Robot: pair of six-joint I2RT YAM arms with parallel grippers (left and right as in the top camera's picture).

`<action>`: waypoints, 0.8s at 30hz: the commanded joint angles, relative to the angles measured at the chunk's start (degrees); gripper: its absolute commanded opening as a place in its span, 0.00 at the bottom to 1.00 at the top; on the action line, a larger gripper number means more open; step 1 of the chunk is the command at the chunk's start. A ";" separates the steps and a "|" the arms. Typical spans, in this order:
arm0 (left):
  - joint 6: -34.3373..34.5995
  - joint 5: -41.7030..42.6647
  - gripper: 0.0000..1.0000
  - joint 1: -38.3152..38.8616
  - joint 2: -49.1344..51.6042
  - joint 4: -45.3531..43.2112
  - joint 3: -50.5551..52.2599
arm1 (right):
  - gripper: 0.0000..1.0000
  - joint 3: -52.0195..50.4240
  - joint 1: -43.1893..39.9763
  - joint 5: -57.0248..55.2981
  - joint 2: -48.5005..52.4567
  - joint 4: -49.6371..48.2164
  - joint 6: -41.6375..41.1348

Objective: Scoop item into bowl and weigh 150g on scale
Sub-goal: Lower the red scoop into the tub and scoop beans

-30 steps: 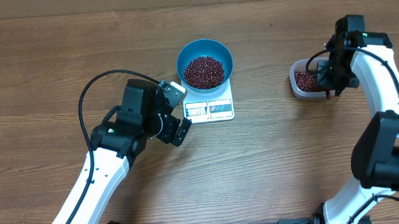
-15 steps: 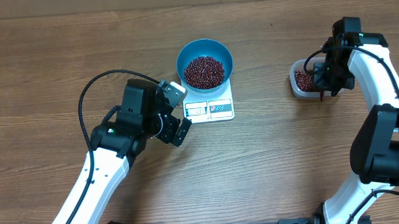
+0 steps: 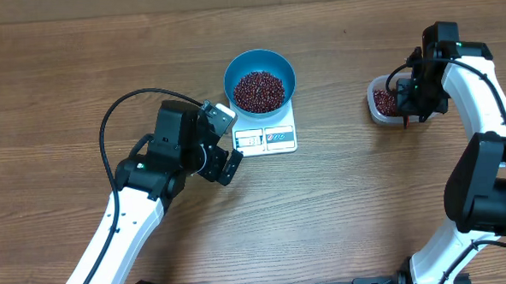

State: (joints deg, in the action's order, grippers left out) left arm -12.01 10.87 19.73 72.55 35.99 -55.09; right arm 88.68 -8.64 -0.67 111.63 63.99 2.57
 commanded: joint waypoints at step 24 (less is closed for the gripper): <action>0.66 -0.37 0.99 -0.20 0.31 -0.02 0.20 | 0.04 -0.26 -0.11 1.92 0.52 -0.20 2.45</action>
State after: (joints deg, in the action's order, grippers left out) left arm -12.01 10.87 19.73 72.55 35.99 -55.09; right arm 88.68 -8.64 -0.19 111.72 64.07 4.32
